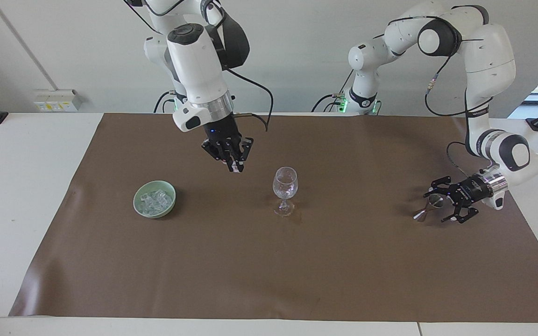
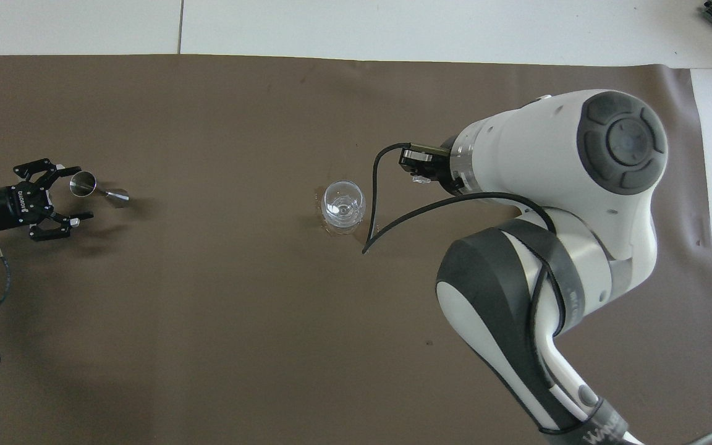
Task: Pour wine and add ice with both arms
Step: 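Set the jigger down with the left gripper while the right gripper lifts the cup, then tilt the green cup over the glass with the right gripper while the left gripper withdraws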
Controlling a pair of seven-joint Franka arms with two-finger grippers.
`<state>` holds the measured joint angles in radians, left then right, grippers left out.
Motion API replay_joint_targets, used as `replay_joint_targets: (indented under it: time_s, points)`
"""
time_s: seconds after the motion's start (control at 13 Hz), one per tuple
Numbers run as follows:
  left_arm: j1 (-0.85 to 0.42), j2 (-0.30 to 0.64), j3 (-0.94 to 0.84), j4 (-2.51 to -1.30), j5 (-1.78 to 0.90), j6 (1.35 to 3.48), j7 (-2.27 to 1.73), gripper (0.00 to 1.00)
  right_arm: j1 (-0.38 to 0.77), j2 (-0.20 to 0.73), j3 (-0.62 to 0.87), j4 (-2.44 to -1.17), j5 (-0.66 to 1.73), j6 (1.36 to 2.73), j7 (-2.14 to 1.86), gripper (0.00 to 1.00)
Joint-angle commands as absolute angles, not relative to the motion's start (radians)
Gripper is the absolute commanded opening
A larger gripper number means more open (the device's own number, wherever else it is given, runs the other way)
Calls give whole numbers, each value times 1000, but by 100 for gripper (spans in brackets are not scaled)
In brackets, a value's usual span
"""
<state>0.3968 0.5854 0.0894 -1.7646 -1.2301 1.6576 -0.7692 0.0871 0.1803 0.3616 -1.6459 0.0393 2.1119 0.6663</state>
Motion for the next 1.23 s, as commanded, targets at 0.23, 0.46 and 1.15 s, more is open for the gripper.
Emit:
replay_joint_targets:
  time_s: [0.23,0.46,1.15]
  points:
    - [416,574,83,-1691,-1134,1654,-736,100,83,302,491,-1531,-81,2120,854,0]
    - [419,555,84,-1660,-1114,1635,-738,100,91,351,549,-1528,-170,2152,940,0]
    - [400,480,83,-1529,-951,1621,-736,100,94,380,575,-1531,-199,2155,973,0]
